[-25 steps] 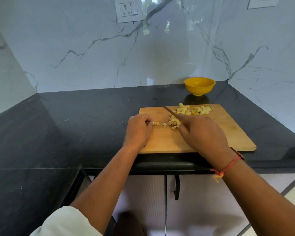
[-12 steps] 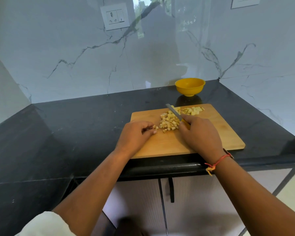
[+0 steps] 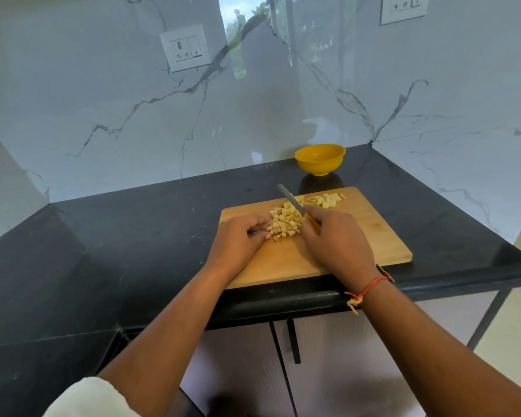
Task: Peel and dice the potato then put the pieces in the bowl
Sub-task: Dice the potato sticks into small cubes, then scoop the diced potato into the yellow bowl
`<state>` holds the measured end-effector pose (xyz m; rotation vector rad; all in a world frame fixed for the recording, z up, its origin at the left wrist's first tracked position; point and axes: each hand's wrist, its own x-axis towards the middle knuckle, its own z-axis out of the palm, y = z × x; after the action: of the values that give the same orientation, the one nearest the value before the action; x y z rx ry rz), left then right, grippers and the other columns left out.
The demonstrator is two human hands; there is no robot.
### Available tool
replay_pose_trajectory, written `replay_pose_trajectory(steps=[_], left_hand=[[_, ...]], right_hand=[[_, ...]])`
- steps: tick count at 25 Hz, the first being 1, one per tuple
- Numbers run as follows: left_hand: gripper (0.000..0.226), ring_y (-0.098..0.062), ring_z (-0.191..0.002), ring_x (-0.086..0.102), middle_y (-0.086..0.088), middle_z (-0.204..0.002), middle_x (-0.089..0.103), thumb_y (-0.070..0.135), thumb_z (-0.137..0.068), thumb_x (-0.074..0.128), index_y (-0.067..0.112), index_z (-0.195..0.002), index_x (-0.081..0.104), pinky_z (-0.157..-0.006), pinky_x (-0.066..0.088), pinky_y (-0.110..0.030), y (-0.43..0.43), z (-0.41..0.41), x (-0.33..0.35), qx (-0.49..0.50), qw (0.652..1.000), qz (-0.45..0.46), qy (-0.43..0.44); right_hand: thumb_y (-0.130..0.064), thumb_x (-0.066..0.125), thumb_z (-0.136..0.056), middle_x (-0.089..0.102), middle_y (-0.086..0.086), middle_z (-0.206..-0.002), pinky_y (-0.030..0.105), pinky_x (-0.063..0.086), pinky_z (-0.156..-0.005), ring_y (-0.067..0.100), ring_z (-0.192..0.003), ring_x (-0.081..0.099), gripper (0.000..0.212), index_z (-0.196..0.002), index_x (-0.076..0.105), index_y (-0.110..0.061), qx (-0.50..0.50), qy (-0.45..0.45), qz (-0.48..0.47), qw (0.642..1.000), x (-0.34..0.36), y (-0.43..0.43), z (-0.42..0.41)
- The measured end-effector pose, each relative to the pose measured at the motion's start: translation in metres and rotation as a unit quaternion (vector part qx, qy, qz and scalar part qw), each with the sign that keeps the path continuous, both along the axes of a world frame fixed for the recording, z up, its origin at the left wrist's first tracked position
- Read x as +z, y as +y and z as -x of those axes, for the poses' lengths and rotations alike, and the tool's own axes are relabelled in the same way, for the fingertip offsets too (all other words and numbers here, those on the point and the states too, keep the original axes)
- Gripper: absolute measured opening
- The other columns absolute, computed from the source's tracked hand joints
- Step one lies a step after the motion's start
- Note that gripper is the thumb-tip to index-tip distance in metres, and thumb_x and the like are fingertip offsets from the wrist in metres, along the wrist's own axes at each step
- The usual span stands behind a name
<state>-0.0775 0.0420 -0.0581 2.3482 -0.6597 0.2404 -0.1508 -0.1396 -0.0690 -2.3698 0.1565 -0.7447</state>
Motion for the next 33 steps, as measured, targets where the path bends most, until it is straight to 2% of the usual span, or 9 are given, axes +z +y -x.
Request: replay_pose_trajectory(steps=[3,7,11,15,17,19,22,25,33], left_hand=[[0.036,0.010,-0.094,0.059,0.011,-0.114,0.070,0.028,-0.089,0.073,0.022,-0.124,0.067,-0.078,0.042,-0.002,0.008,-0.002,0.001,0.030,0.998,0.043,0.041],[0.014,0.000,-0.090,0.064,0.012,-0.096,0.073,0.031,-0.093,0.068,0.027,-0.105,0.074,-0.079,0.048,-0.013,0.008,0.010,0.004,0.042,0.983,0.161,0.074],[0.015,-0.014,-0.090,0.071,-0.005,-0.095,0.076,0.024,-0.094,0.067,0.014,-0.100,0.076,-0.082,0.055,-0.027,0.009,0.014,0.012,-0.023,0.881,0.396,0.258],[0.013,-0.006,-0.071,0.065,-0.005,-0.081,0.071,0.021,-0.093,0.069,0.010,-0.096,0.074,-0.070,0.054,-0.023,0.031,0.006,0.024,0.025,0.831,0.467,0.299],[0.014,-0.008,-0.068,0.063,-0.006,-0.080,0.068,0.020,-0.097,0.064,0.008,-0.096,0.072,-0.066,0.054,-0.023,0.048,-0.009,0.031,0.077,0.864,0.419,0.268],[0.020,-0.014,-0.070,0.060,-0.007,-0.078,0.064,0.020,-0.099,0.059,0.005,-0.093,0.072,-0.068,0.056,-0.032,0.068,-0.030,0.036,0.149,0.918,0.306,0.202],[0.030,-0.023,-0.070,0.056,-0.010,-0.071,0.058,0.017,-0.098,0.057,0.002,-0.074,0.066,-0.069,0.052,-0.040,0.088,-0.057,0.034,0.203,0.958,0.132,0.151],[0.033,-0.022,-0.069,0.059,-0.009,-0.073,0.061,0.018,-0.098,0.058,0.008,-0.068,0.065,-0.065,0.050,-0.037,0.084,-0.065,0.026,0.211,0.966,0.015,0.147],[0.022,-0.012,-0.074,0.062,-0.001,-0.088,0.071,0.031,-0.096,0.064,0.014,-0.091,0.077,-0.063,0.048,-0.026,0.068,-0.068,0.005,0.206,0.969,-0.096,0.093]], right_hand=[[-0.033,0.053,-0.101,0.072,-0.002,-0.091,0.034,0.057,-0.066,0.011,-0.076,0.064,0.036,-0.134,0.063,-0.023,0.001,-0.041,0.017,0.999,-0.001,0.000,0.001],[-0.032,0.059,-0.099,0.071,-0.003,-0.095,0.025,0.051,-0.072,0.012,-0.084,0.064,0.029,-0.124,0.069,-0.023,0.006,-0.099,-0.001,0.995,0.000,0.020,0.000],[-0.029,0.066,-0.096,0.070,-0.007,-0.097,0.006,0.037,-0.070,0.003,-0.086,0.057,0.023,-0.117,0.074,-0.027,0.068,-0.123,-0.041,0.989,0.013,0.064,-0.011],[-0.032,0.069,-0.094,0.075,-0.010,-0.091,0.017,0.053,-0.073,0.000,-0.079,0.064,0.022,-0.114,0.075,-0.024,0.121,-0.072,-0.085,0.986,0.027,0.076,-0.025],[-0.033,0.065,-0.097,0.075,-0.006,-0.096,0.014,0.048,-0.074,0.000,-0.080,0.062,0.026,-0.117,0.074,-0.020,0.110,-0.071,-0.064,0.989,0.031,0.064,-0.030],[-0.034,0.059,-0.100,0.075,-0.003,-0.099,0.022,0.049,-0.077,0.008,-0.086,0.065,0.026,-0.114,0.075,-0.019,0.068,-0.072,-0.013,0.995,0.031,0.038,-0.036],[-0.035,0.055,-0.100,0.073,0.005,-0.109,0.031,0.049,-0.079,0.021,-0.097,0.066,0.032,-0.116,0.074,-0.015,-0.014,-0.065,0.056,0.996,0.020,-0.009,-0.044],[-0.031,0.056,-0.101,0.070,0.009,-0.108,0.031,0.045,-0.075,0.024,-0.095,0.063,0.029,-0.116,0.074,-0.013,-0.053,-0.053,0.067,0.995,0.006,-0.030,-0.040],[-0.026,0.056,-0.099,0.071,0.002,-0.084,0.028,0.045,-0.065,0.013,-0.074,0.060,0.025,-0.099,0.078,-0.015,-0.069,-0.047,-0.009,0.997,-0.005,-0.041,-0.043]])
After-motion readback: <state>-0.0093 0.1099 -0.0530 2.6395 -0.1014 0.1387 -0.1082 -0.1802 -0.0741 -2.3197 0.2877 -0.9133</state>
